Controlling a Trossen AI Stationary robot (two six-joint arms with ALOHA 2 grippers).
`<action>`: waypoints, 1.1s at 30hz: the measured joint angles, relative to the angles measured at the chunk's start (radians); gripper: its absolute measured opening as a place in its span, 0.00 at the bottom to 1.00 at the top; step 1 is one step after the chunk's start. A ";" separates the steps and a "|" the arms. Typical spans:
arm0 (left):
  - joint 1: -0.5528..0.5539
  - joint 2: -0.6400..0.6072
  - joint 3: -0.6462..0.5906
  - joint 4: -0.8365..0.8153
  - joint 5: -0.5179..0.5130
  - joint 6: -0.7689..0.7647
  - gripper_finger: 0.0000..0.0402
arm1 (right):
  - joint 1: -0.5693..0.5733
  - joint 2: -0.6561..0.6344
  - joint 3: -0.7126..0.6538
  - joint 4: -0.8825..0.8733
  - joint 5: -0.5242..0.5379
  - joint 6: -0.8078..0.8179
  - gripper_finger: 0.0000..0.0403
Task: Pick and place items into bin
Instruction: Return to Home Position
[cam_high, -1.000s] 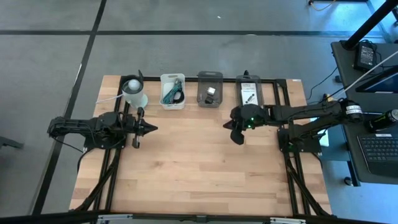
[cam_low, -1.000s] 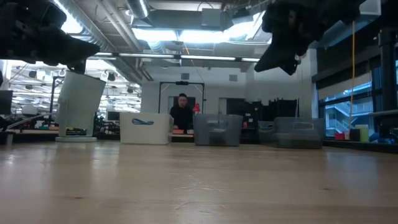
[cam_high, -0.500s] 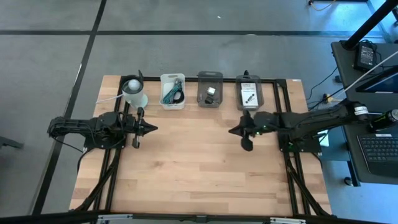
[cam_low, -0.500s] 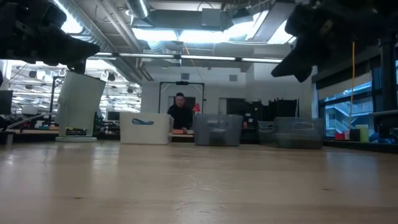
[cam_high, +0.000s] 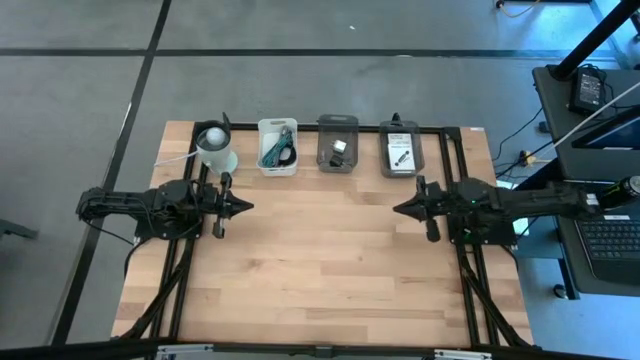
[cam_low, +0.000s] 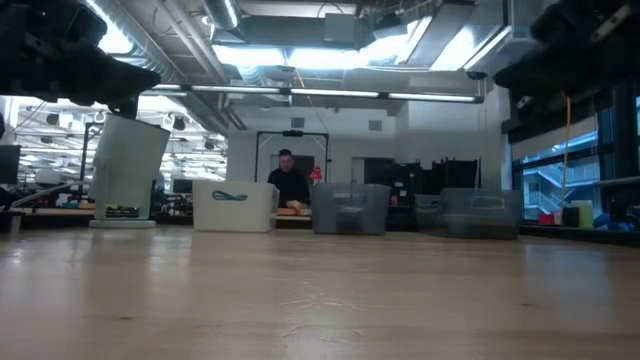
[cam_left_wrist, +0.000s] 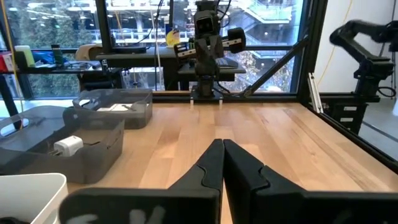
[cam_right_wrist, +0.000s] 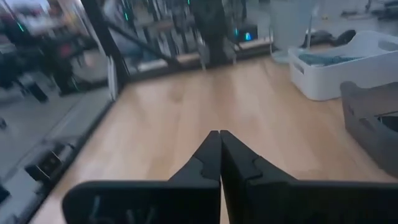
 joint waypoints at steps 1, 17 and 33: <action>0.000 0.000 0.000 0.000 0.000 0.000 0.01 | 0.000 -0.043 -0.021 0.003 0.000 0.017 0.00; 0.000 0.000 0.000 0.000 0.000 0.000 0.01 | 0.018 -0.426 -0.211 0.185 0.115 0.123 0.00; 0.000 0.002 0.000 0.000 0.000 0.000 0.01 | 0.019 -0.423 -0.212 -0.010 0.114 -0.053 0.02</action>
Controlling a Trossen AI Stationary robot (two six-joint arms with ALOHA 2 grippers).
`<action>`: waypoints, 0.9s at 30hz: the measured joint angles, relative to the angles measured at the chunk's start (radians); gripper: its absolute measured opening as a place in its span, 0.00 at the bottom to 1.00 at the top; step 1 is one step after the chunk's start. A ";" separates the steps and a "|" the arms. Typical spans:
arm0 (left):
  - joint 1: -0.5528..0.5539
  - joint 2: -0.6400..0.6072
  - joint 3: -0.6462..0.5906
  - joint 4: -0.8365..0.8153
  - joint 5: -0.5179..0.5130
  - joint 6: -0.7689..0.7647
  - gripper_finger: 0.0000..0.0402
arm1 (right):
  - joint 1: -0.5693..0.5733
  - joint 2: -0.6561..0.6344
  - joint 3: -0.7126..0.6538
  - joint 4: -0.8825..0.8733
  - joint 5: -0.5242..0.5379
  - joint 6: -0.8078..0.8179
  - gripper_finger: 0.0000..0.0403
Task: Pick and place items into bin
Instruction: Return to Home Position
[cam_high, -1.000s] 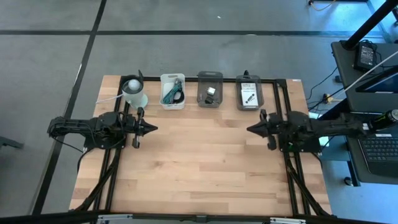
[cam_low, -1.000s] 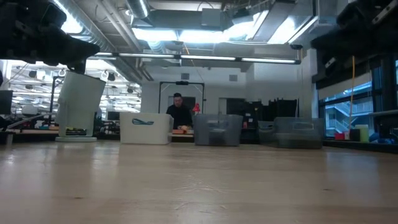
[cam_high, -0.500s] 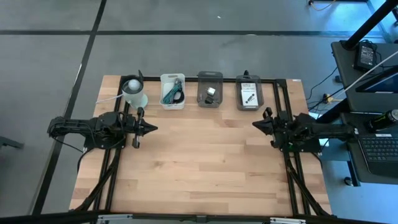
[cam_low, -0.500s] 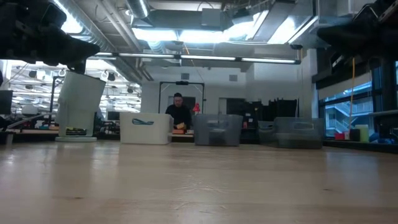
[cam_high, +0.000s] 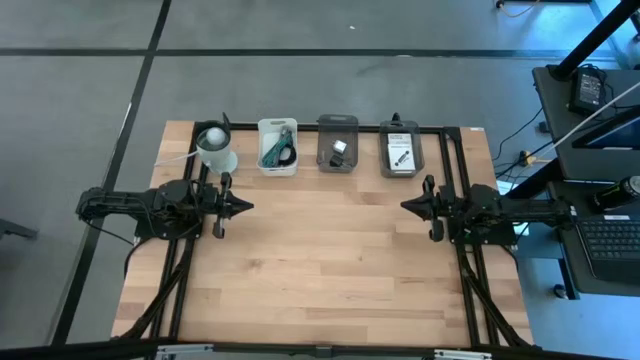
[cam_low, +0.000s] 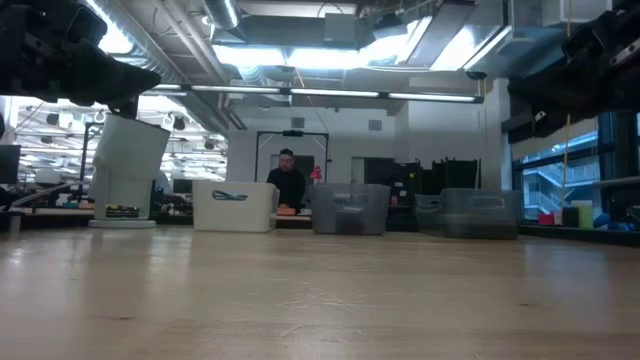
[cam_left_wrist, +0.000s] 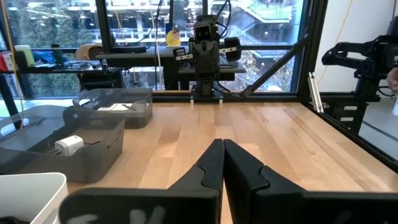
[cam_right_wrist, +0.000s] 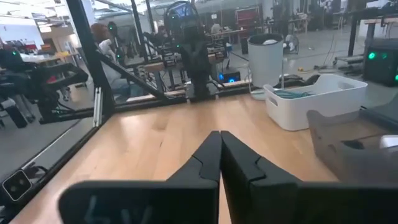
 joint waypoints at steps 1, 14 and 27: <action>0.000 0.000 0.000 0.000 0.000 0.000 0.01 | 0.000 0.000 0.000 0.000 0.000 -0.004 0.03; 0.000 0.000 0.000 0.000 0.000 0.000 0.01 | 0.000 0.000 0.000 0.000 0.000 0.000 0.06; 0.000 0.000 0.000 0.000 0.000 0.000 0.01 | 0.000 0.000 0.000 0.000 0.000 -0.001 0.06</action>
